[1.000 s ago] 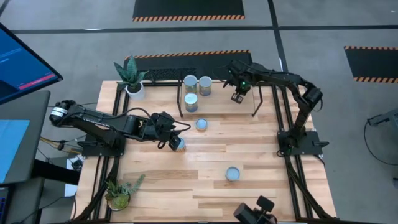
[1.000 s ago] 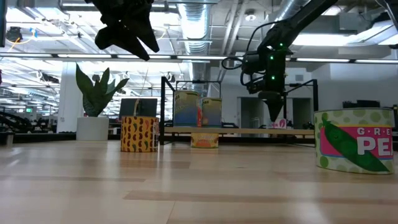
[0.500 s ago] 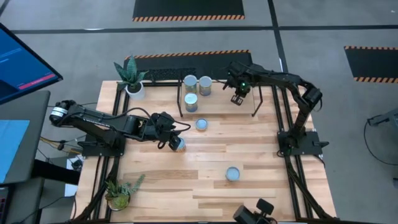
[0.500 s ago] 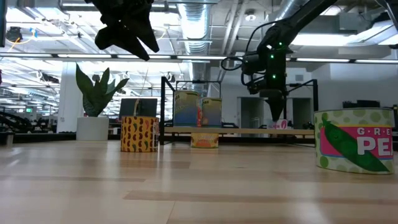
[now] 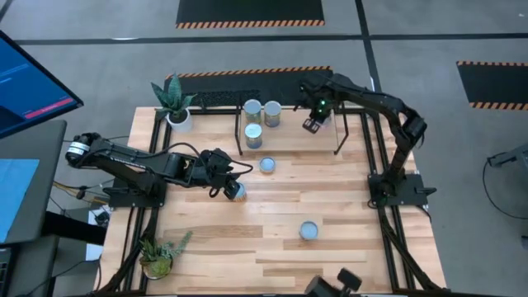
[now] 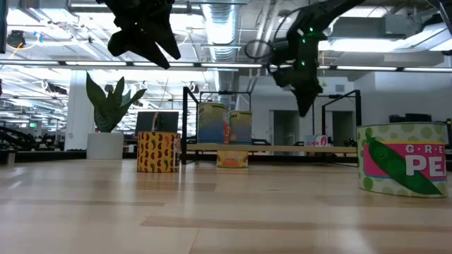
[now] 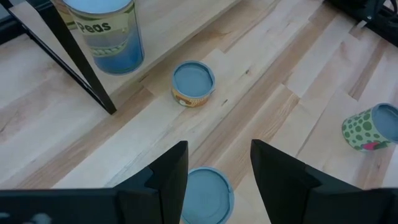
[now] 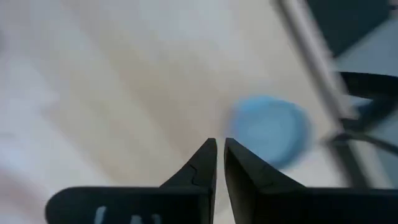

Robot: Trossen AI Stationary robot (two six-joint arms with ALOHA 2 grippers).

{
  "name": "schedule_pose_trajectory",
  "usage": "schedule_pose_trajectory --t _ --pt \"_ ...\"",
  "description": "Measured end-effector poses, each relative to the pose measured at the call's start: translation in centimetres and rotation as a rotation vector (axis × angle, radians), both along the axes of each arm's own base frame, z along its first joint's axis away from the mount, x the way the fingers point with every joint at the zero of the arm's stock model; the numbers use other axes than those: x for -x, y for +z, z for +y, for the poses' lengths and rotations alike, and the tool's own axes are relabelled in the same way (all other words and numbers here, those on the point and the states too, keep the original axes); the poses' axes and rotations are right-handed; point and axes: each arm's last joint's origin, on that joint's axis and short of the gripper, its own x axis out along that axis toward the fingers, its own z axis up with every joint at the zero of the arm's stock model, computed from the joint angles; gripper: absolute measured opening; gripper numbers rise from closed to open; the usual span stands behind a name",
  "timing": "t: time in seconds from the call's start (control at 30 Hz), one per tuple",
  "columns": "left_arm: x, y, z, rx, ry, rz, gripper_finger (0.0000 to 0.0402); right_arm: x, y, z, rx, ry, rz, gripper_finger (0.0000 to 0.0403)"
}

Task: Pick and place cans onto a shelf
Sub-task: Put the canned mushrooms on the shelf

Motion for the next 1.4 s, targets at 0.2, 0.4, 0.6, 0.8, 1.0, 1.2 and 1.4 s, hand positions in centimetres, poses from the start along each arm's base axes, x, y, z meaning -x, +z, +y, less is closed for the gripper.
schedule_pose_trajectory --t 0.2,0.4,0.6,0.8,1.0,1.2,1.4 --pt "0.0 0.0 0.0 0.001 0.0 0.0 0.0163 -2.2 0.5 3.3 -0.17 0.111 -0.093 0.0056" --pt "0.0 0.0 0.0 -0.01 -0.012 0.006 0.0163 -4.6 0.6 7.6 -0.185 0.198 -0.089 0.0056" --pt "0.0 0.0 0.0 -0.029 -0.034 0.017 0.0163 -7.6 0.8 11.9 -0.148 0.271 -0.192 0.006" --pt "0.0 -0.1 -0.2 0.018 -0.088 0.03 0.0163 -10.1 1.2 15.5 -0.097 0.398 -0.333 0.0109" --pt "0.4 -0.1 -1.3 0.005 -0.181 0.067 0.0163 -12.9 -0.1 16.9 -0.07 0.412 -0.452 0.0194" --pt "3.8 1.5 -2.9 -0.118 -0.208 0.081 0.0163 -14.3 -2.5 17.4 -0.095 0.392 -0.431 0.0233" --pt "5.9 2.5 -3.9 -0.199 -0.197 0.042 0.0163 -15.5 -5.0 17.2 -0.111 0.364 -0.411 0.0229"
